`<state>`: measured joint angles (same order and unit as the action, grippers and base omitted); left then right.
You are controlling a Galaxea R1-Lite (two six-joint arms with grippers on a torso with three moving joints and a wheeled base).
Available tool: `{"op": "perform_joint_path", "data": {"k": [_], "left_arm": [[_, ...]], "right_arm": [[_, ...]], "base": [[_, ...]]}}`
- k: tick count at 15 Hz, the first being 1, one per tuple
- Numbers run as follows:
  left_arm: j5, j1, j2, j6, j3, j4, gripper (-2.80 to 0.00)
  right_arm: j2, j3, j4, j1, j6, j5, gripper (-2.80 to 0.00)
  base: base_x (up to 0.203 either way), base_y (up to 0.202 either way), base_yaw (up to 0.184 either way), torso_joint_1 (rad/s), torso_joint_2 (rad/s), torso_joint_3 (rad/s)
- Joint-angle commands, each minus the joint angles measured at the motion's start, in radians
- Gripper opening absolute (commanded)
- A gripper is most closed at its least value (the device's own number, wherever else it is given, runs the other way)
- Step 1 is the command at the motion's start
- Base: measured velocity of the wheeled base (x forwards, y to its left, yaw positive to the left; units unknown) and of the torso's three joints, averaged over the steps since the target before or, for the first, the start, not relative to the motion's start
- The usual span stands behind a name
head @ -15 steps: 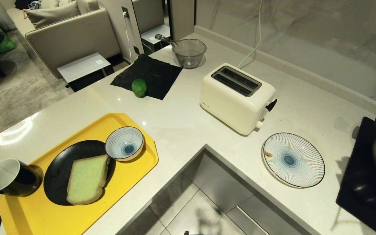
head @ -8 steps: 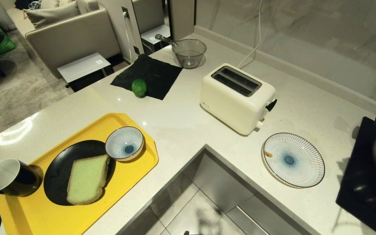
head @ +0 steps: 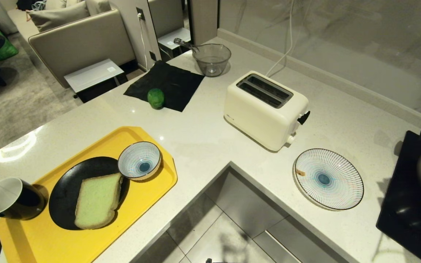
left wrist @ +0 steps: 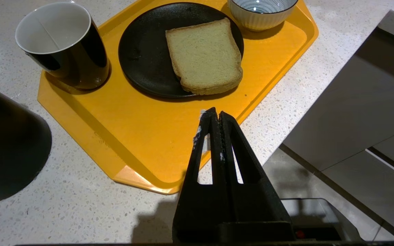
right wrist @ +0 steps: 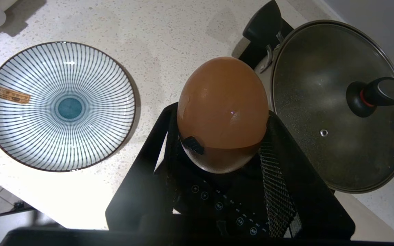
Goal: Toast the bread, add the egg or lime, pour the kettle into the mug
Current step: Put the egg in the bowl
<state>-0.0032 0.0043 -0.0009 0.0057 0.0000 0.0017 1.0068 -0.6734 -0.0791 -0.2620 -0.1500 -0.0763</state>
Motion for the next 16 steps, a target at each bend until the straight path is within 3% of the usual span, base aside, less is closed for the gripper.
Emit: {"op": "perform_joint_path", "data": {"k": [1, 14, 16], "left_arm": [[0.0, 0.0, -0.001, 0.0, 0.0, 0.0, -2.8], [0.0, 0.0, -0.001, 0.0, 0.0, 0.0, -2.8], [0.0, 0.0, -0.001, 0.0, 0.0, 0.0, -2.8]], "right_arm": [[0.003, -0.002, -0.001, 0.004, -0.002, 0.0, -2.8], [0.003, -0.057, -0.002, 0.046, -0.005, 0.007, -2.8], [0.003, -0.06, -0.002, 0.047, -0.005, 0.007, -2.8]], "base": [[0.0, 0.0, 0.0, 0.0, 0.0, 0.0], [0.0, 0.0, 0.0, 0.0, 0.0, 0.0], [-0.007, -0.004, 0.127, -0.001, 0.01, 0.0]]}}
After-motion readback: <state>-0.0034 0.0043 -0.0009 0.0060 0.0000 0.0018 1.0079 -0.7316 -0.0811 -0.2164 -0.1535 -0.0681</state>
